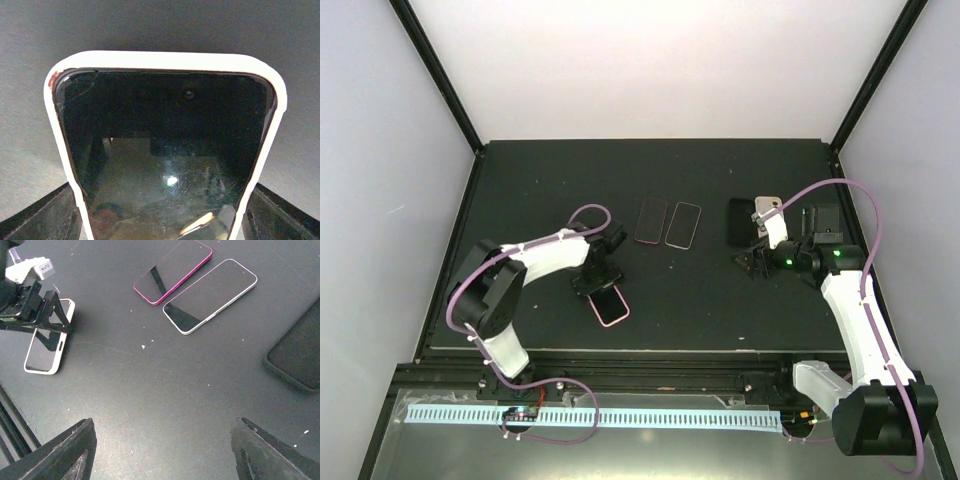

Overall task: Take the phone out of the phone case
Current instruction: Pick up the phone at the center of the board.

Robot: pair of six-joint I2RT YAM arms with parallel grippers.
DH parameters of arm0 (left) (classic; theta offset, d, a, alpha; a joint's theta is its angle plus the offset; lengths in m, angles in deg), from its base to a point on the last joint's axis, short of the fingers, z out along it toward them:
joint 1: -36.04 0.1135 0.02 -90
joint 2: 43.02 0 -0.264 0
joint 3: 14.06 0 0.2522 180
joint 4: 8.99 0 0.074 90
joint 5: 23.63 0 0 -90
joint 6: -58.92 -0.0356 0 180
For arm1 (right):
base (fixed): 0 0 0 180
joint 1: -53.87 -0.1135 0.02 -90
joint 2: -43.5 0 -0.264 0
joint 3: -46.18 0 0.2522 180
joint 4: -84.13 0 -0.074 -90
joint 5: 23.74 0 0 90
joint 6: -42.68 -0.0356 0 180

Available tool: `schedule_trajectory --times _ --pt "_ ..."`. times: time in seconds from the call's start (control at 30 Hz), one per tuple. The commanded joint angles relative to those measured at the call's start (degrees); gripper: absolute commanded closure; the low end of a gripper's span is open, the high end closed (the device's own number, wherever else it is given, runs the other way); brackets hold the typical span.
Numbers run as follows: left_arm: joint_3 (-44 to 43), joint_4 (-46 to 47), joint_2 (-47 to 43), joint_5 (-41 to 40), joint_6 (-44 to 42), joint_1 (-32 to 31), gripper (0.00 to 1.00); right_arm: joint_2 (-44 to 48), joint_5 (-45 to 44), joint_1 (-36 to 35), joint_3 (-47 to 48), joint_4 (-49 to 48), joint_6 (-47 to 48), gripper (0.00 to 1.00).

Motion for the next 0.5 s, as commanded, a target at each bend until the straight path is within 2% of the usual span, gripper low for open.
schedule_trajectory --times 0.0,0.1,0.23,0.3,0.37,0.47 --pt "-3.28 3.59 -7.72 -5.48 -0.9 -5.65 0.42 0.35 2.09 0.05 -0.3 -1.6 0.85 0.26" --pt "-5.03 7.72 -11.83 -7.99 -1.66 -9.49 0.46 0.66 3.19 0.03 -0.2 -2.11 -0.28 0.27" --pt "-8.25 11.05 -16.89 -16.78 -4.05 -13.98 0.46 0.58 10.37 -0.06 1.61 -0.01 0.08 0.31" --pt "-6.66 16.9 -20.66 -20.73 -5.25 -15.85 0.46 0.1 13.9 -0.9 3.46 0.61 -1.15 0.33" --pt "-4.61 24.28 -24.01 -22.55 -6.49 -16.93 0.45 -0.05 14.79 -3.48 4.43 -1.7 -5.29 0.34" --pt "-3.57 28.98 -28.17 -25.95 -6.54 -18.56 0.45 -0.78 10.99 -11.22 5.7 -4.84 -8.16 0.34"
